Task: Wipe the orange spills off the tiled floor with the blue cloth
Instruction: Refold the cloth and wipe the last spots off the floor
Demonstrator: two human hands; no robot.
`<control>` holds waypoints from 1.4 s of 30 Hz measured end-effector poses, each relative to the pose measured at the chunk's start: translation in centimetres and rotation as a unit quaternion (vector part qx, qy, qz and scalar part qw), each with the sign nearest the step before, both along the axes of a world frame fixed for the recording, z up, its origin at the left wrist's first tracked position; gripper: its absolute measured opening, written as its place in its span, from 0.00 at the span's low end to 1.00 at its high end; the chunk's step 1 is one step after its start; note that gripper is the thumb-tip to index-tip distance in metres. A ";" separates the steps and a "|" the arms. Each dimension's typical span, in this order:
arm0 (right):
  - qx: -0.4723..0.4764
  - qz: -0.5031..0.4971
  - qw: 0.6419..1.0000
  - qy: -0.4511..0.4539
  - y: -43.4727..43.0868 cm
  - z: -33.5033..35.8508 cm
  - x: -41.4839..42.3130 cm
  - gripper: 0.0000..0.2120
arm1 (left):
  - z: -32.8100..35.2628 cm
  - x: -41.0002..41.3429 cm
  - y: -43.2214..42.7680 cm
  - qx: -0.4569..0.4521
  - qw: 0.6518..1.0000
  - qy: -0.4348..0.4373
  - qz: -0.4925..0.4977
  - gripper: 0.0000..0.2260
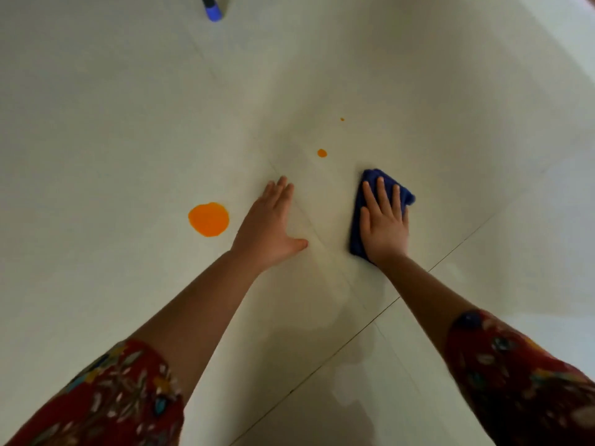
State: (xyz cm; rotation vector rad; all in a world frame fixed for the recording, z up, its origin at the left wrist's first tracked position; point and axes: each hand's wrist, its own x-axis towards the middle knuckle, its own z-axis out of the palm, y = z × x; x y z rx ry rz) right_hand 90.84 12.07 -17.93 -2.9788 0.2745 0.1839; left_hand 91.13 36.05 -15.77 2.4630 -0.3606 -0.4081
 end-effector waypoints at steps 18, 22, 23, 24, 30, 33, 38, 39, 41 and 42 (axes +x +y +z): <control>0.019 0.045 0.999 -0.013 0.0 -0.2 8.7 0.25 | -1.4 4.6 -1.4 0.117 0.990 0.081 -0.010 0.64; 0.006 -0.047 0.999 -0.017 -4.7 -0.1 6.9 0.25 | -1.4 4.7 -1.4 0.117 0.989 0.091 -0.012 0.65; 0.005 -0.095 0.995 -0.013 -5.3 0.0 8.8 0.26 | -1.4 4.8 -1.5 0.118 0.989 0.092 -0.013 0.65; 0.007 -0.121 0.993 -0.011 -5.2 0.2 11.0 0.26 | -1.4 4.7 -1.5 0.120 0.988 0.091 -0.015 0.65; 0.011 0.092 0.996 -0.011 3.8 0.3 17.9 0.25 | -1.9 4.6 -1.5 0.121 0.990 0.069 -0.006 0.65; 0.021 0.240 0.970 -0.014 1.8 0.0 11.6 0.24 | -1.9 4.6 -1.4 0.119 0.991 0.067 -0.006 0.65; 0.022 -0.030 0.999 -0.012 -1.4 0.4 15.9 0.23 | -2.5 4.6 -1.5 0.121 0.990 0.067 -0.007 0.65; 0.019 -0.011 1.000 -0.013 0.5 0.3 17.3 0.23 | -2.6 4.6 -1.6 0.124 0.990 0.063 -0.005 0.65; 0.021 0.101 0.995 -0.016 4.9 0.2 17.3 0.23 | -2.3 4.8 -1.5 0.124 0.990 0.067 -0.006 0.64; 0.020 0.155 0.988 -0.020 6.4 0.0 15.9 0.23 | -2.0 4.8 -1.6 0.122 0.990 0.069 -0.008 0.64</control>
